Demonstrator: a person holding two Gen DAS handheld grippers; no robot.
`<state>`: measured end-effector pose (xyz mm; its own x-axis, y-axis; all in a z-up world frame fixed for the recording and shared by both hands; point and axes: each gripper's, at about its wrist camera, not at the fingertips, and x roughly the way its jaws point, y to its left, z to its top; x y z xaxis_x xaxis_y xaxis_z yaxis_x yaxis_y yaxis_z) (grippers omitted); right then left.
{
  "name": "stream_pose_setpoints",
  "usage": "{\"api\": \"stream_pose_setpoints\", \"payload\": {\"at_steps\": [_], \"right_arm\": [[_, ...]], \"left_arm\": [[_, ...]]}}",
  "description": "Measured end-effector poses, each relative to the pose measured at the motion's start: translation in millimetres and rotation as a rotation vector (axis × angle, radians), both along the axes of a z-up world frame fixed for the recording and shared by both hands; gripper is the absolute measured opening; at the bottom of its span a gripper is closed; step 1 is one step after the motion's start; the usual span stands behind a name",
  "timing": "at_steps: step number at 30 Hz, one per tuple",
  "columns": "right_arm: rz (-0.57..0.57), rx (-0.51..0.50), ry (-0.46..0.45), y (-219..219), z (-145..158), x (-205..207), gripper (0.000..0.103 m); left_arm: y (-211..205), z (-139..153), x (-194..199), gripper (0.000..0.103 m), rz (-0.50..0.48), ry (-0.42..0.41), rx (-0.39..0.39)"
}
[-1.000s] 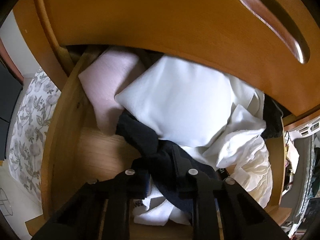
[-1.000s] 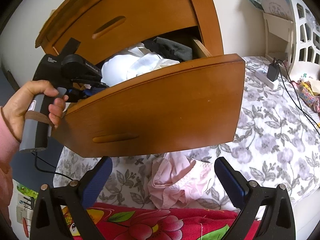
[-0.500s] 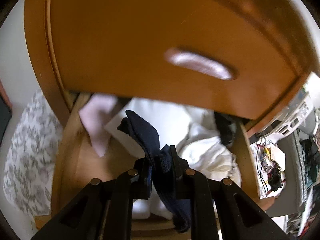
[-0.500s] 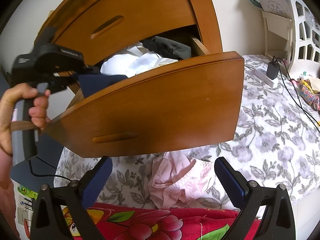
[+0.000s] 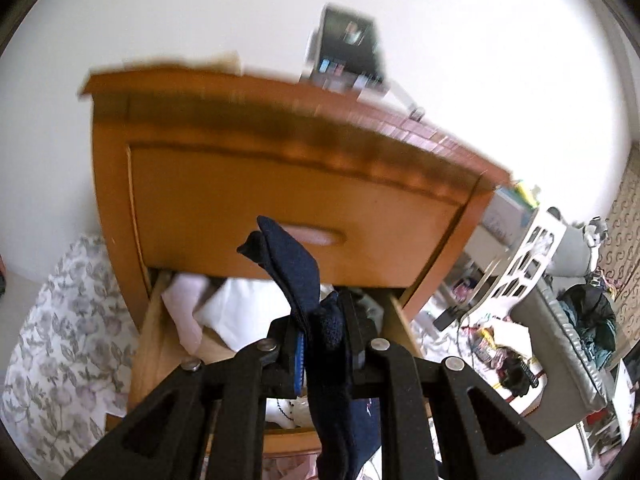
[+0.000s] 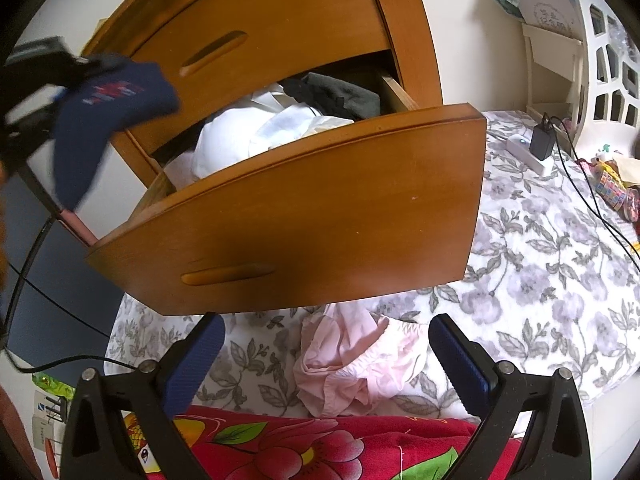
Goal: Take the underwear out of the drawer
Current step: 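Lift the navy sock out of the drawer with the left tool, then lower the navy sock onto the bed and open the left tool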
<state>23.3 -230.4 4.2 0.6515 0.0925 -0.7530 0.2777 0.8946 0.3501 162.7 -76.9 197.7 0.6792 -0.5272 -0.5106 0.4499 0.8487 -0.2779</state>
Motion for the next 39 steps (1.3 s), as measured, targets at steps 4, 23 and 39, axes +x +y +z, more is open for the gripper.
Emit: {"api": "stream_pose_setpoints", "payload": {"at_steps": [4, 23, 39], "right_arm": [[0.000, -0.002, 0.002, 0.0, -0.4, 0.0, 0.103], [-0.007, -0.018, 0.011, 1.6, -0.7, -0.3, 0.103], [-0.008, -0.033, 0.026, 2.8, -2.2, 2.8, 0.103]], "left_arm": [[11.2, 17.0, -32.3, 0.015, 0.002, -0.094, 0.004], [64.9, -14.7, -81.4, 0.015, 0.110, -0.027, 0.120], [48.3, -123.2, -70.0, 0.015, 0.042, 0.256, 0.226]]}}
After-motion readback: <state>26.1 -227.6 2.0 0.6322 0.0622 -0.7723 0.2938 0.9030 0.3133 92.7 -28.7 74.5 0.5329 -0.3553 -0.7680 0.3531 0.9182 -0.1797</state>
